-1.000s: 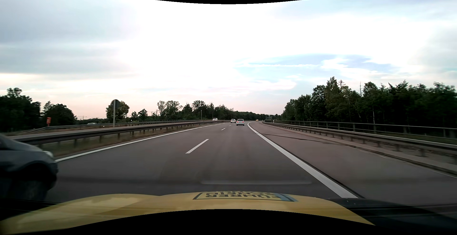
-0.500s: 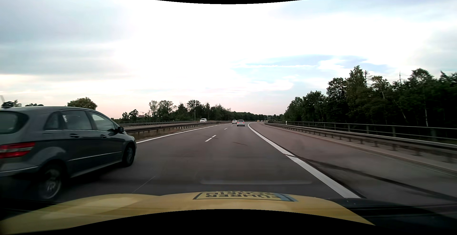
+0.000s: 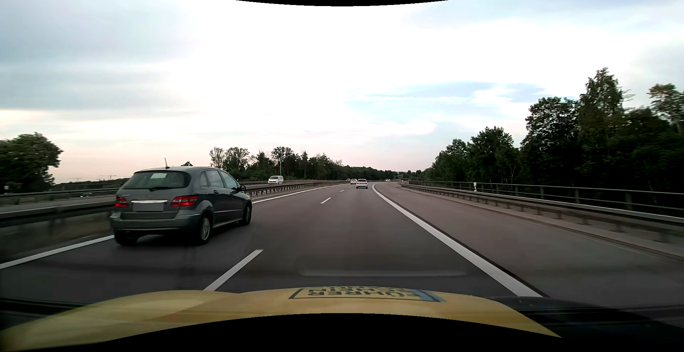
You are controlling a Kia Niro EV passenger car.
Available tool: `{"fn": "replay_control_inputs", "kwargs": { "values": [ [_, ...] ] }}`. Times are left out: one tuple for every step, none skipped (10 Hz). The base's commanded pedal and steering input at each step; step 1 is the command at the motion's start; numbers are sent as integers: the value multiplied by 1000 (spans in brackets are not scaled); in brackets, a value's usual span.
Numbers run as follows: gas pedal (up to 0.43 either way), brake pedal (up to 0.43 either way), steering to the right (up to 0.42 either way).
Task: Follow the waypoints while adhering to traffic rules and regulations
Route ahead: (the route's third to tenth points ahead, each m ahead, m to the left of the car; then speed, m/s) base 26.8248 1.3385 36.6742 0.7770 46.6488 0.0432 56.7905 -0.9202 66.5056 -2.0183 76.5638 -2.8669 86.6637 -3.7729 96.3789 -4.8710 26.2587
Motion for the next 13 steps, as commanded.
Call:
{"fn": "replay_control_inputs", "kwargs": {
  "values": [
    [110,0,8],
    [110,0,9],
    [110,0,9],
    [110,0,9],
    [110,0,9],
    [110,0,9],
    [110,0,9],
    [110,0,9],
    [110,0,9],
    [110,0,8],
    [110,0,8],
    [110,0,7],
    [110,0,8]
  ]
}}
